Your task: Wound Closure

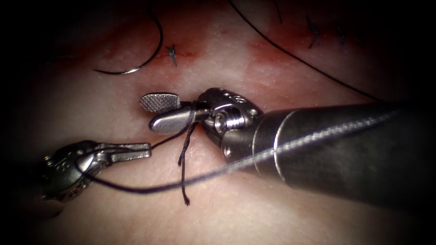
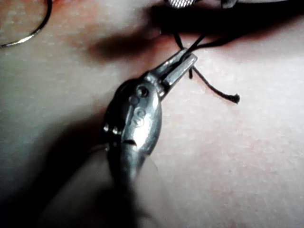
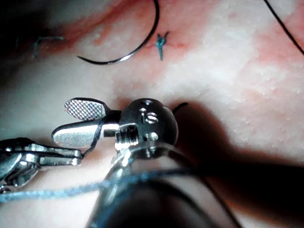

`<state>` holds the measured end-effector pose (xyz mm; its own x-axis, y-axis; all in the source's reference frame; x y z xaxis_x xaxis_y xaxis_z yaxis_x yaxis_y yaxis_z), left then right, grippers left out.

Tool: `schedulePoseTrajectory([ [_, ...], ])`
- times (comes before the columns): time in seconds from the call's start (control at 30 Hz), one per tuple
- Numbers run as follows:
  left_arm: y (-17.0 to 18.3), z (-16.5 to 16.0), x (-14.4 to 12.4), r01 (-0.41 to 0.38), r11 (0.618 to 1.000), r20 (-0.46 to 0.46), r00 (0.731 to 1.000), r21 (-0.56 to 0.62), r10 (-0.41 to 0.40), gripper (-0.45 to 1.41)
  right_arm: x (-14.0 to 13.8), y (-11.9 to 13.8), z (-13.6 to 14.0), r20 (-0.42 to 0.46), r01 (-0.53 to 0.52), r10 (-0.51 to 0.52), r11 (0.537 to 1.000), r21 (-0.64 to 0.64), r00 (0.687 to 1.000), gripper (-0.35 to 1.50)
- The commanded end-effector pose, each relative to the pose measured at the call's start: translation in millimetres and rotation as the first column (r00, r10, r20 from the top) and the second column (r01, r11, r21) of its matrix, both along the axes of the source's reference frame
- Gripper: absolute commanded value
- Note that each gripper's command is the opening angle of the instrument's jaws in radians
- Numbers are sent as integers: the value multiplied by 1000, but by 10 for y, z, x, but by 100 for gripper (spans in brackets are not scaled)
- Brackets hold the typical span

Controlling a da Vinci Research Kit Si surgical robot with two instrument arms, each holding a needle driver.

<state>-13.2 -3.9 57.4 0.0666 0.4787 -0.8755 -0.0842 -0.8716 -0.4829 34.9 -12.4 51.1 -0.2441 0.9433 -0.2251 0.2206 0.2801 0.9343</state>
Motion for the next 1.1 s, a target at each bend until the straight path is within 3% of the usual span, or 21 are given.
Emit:
schedulePoseTrajectory([
  [0.03, -4, 5, -6, -1, 1000, 0, 1000, 2, 1, -45, 7, -6, 5, -4, 22, -22, 1000, -5, 1000, 88],
  [0.07, 0, 5, -7, 1, 1000, 0, 1000, 6, -1, -45, 8, -12, 4, -11, 103, -103, 994, -37, 995, 84],
  [0.17, 6, 5, -10, -3, 1000, -2, 1000, 9, 3, -45, 9, -22, 4, -12, 192, -195, 972, -137, 981, 86],
  [0.57, 24, 26, -18, -13, 1000, -3, 1000, 1, 13, -45, 11, -42, 9, -12, 263, -293, 876, -405, 956, 94],
  [0.6, 24, 28, -18, -15, 1000, -5, 1000, 1, 15, -45, 12, -44, 10, -13, 282, -320, 852, -441, 947, 94],
  [0.63, 25, 29, -19, -16, 1000, -5, 1000, 0, 16, -45, 13, -48, 13, -11, 333, -394, 791, -512, 919, 93],
  [0.7, 25, 30, -19, -16, 1000, -5, 1000, 0, 16, -45, 15, -51, 16, -7, 378, -468, 721, -581, 884, 93],
  [0.83, 24, 29, -19, -19, 1000, -9, 1000, 0, 19, -45, 17, -58, 24, 71, 448, -541, 607, -656, 838, 101],
  [0.9, 24, 28, -20, -19, 1000, -9, 1000, 0, 19, -45, 17, -60, 26, 86, 455, -550, 583, -673, 831, 103],
  [0.93, 22, 27, -20, -21, 1000, -8, 1000, 0, 21, -45, 17, -64, 31, 124, 477, -567, 533, -699, 815, 113],
  [1.1, 18, 24, -22, -26, 1000, -7, 1000, 0, 26, -45, 20, -70, 44, 206, 500, -563, 438, -747, 800, 116],
])
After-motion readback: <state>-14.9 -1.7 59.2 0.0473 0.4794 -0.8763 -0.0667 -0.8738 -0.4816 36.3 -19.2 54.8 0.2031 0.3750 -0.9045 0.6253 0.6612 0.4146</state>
